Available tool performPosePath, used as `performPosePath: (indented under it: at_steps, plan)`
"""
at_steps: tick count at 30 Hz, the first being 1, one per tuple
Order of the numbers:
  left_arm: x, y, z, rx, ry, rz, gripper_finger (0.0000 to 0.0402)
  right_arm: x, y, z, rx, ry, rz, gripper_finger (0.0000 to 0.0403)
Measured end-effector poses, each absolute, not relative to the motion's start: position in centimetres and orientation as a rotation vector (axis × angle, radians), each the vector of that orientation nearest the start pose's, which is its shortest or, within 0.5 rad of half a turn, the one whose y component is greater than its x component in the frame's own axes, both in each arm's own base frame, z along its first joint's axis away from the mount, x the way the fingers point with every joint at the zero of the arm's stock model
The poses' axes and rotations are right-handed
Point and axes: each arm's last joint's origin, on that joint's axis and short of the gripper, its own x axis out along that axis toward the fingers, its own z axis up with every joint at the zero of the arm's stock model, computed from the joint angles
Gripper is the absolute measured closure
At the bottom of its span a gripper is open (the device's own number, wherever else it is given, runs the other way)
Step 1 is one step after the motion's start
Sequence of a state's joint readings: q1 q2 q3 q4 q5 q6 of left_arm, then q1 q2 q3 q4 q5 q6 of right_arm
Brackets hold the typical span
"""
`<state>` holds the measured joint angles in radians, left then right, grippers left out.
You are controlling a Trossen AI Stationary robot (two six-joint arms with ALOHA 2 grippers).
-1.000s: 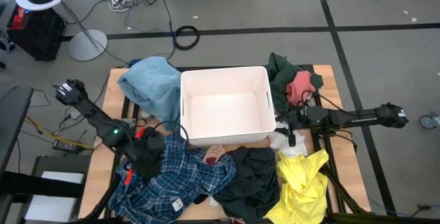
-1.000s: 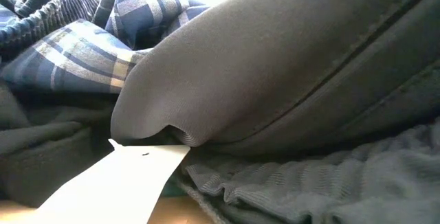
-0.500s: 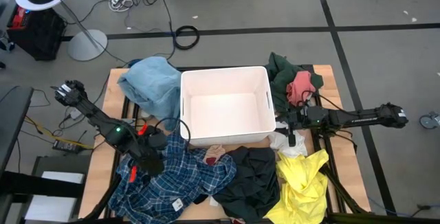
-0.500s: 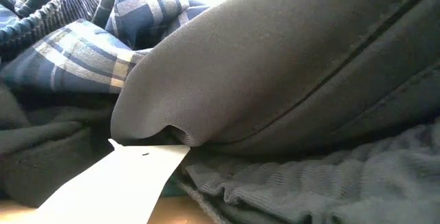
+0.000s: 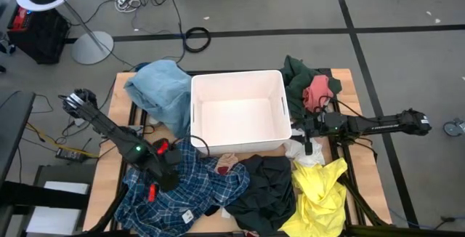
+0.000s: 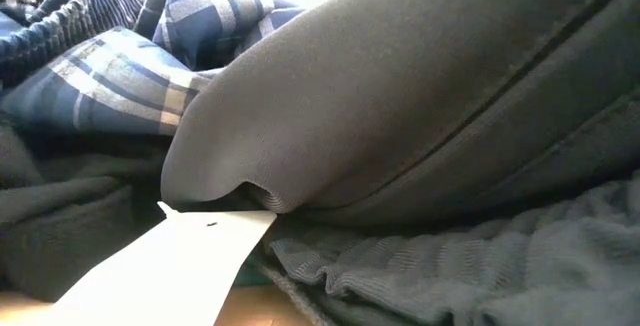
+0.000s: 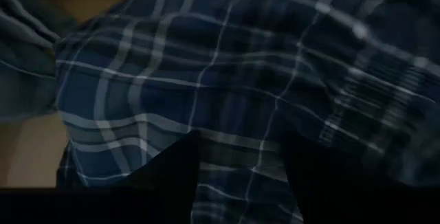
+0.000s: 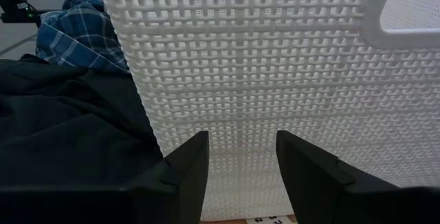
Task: Sort clothes
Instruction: Put the blue checkered long sleeve polo into the laundry bin
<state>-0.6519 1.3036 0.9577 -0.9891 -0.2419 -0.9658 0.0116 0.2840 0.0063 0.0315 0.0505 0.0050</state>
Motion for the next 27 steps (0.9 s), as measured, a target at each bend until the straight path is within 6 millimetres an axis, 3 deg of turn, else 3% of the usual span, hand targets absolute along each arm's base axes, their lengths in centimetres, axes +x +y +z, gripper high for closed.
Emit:
performPosePath:
  at_steps: [4, 8, 11, 15, 27]
  plan:
    - [18.9, -13.3, 22.6, -0.223, 1.257, 0.302, 0.025, 11.2, 0.0, 14.4, -0.003, 0.246, -0.039, 0.0231]
    - [19.2, -13.5, 21.8, -0.193, 1.285, 0.297, 0.0372, 11.2, 0.0, 14.4, -0.003, 0.246, -0.039, 0.0231]
    - [19.0, -13.5, 22.2, -0.214, 1.326, 0.285, 0.0394, 11.3, 0.0, 14.4, -0.003, 0.248, -0.039, 0.0231]
    - [18.4, -13.7, 25.3, -0.216, 1.328, 0.282, 0.0399, 11.2, 0.0, 14.4, -0.003, 0.248, -0.039, 0.0231]
    - [16.5, -12.3, 37.5, -0.303, 1.209, 0.326, 0.0401, 11.2, 0.0, 14.4, -0.003, 0.247, -0.039, 0.0231]
